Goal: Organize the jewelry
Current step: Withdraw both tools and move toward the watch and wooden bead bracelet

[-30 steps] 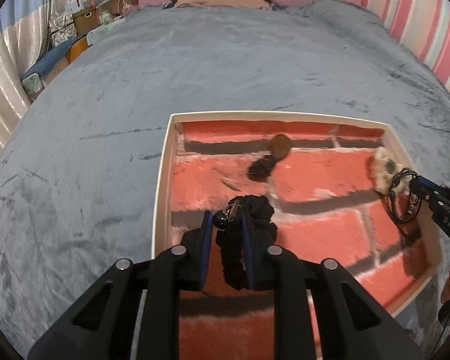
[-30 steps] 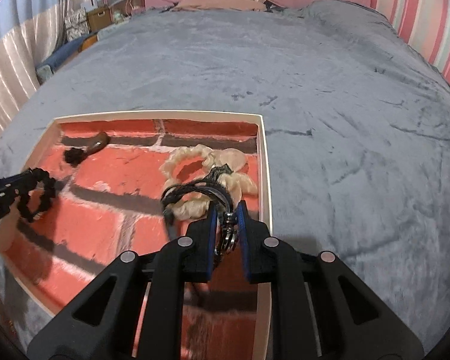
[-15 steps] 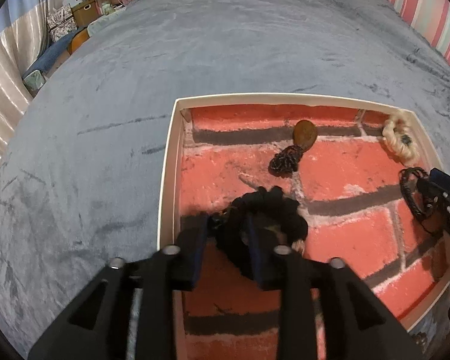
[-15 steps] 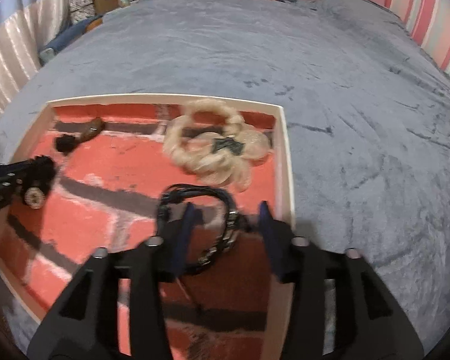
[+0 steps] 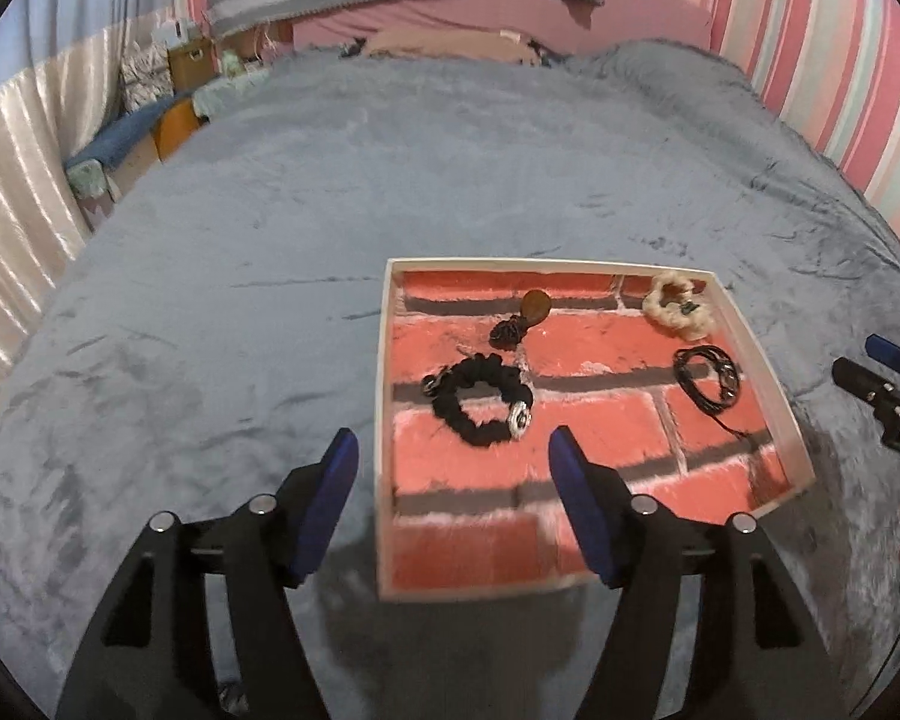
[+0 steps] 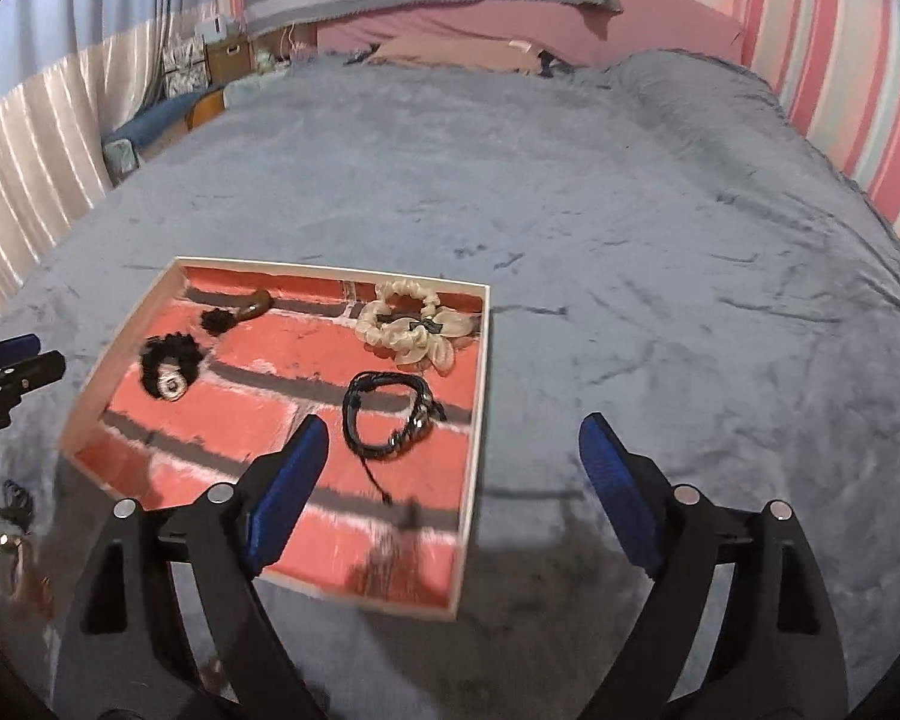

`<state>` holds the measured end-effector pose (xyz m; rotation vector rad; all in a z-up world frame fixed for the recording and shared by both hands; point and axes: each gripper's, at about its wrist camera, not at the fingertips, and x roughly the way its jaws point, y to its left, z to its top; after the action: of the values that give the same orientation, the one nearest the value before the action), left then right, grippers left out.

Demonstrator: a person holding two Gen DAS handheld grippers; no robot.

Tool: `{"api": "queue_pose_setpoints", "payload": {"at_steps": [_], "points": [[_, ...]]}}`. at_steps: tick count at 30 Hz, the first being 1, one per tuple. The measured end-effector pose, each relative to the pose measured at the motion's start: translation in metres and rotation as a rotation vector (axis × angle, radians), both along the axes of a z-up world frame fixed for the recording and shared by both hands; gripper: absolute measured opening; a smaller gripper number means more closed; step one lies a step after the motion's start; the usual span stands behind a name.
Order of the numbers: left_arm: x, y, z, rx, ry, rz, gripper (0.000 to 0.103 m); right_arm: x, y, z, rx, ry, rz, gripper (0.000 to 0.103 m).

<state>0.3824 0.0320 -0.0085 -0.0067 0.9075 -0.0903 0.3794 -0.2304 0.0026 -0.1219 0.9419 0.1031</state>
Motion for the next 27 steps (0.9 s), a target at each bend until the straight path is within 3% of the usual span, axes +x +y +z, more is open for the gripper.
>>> {"api": "queue_pose_setpoints", "payload": {"at_steps": [5,10,18,27], "points": [[-0.056,0.018,0.023,-0.012,-0.053,0.022,0.069,-0.053,-0.006,0.028,0.038,-0.044,0.003,0.093],[-0.11,0.036,0.03,-0.008,-0.095,0.025,0.08,-0.106,-0.009,0.039,0.082,-0.085,-0.007,0.097],[-0.175,0.071,0.024,0.005,-0.128,0.049,0.086,-0.173,0.005,0.029,0.082,-0.135,-0.045,0.099],[-0.2,0.103,-0.009,-0.03,-0.107,0.117,0.087,-0.216,0.029,0.004,0.03,-0.163,-0.047,0.099]]}}
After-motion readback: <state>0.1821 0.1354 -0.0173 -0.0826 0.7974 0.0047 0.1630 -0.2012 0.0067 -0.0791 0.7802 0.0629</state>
